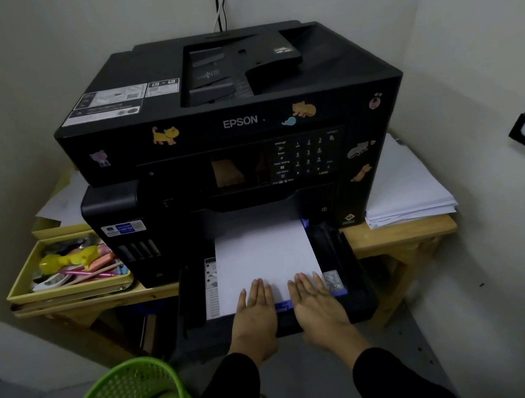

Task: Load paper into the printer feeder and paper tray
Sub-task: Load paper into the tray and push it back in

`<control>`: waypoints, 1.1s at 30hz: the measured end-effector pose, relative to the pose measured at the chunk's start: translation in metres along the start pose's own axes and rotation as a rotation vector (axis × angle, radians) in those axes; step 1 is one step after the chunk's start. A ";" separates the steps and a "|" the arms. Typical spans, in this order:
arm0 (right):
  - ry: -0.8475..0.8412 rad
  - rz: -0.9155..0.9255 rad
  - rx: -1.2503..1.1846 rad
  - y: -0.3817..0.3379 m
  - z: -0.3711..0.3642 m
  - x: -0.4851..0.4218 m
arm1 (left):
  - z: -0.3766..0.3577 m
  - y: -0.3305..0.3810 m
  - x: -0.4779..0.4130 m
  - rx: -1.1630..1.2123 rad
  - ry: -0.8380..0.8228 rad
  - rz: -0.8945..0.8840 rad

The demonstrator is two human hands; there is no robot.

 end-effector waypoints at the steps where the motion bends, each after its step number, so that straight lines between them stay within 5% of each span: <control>1: -0.003 -0.004 0.004 0.002 0.004 -0.006 | 0.004 -0.002 -0.004 -0.004 -0.003 0.000; 14: -0.042 -0.069 -0.017 0.022 0.026 -0.061 | 0.030 -0.023 -0.056 0.023 -0.034 0.034; 21: -0.046 -0.454 -0.188 0.032 0.034 -0.064 | 0.042 -0.048 -0.059 0.262 0.056 0.306; 27: 0.259 -1.105 -1.100 0.030 0.019 -0.038 | 0.029 -0.038 -0.030 1.093 0.576 0.934; 30: 0.252 -1.284 -1.608 0.020 0.017 -0.039 | 0.026 -0.028 -0.029 1.652 0.462 1.258; 33: 0.223 -1.356 -2.000 0.015 0.024 -0.046 | 0.031 -0.021 -0.040 2.029 0.359 1.286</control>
Point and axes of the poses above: each hand's wrist, its own x-axis away from the middle knuckle, its own z-axis out of the back of the hand, y = z × x, the point moved 4 cm from there along -x, towards the middle knuckle, and after that the axes turned 6 degrees about x, right-handed, at the moved point
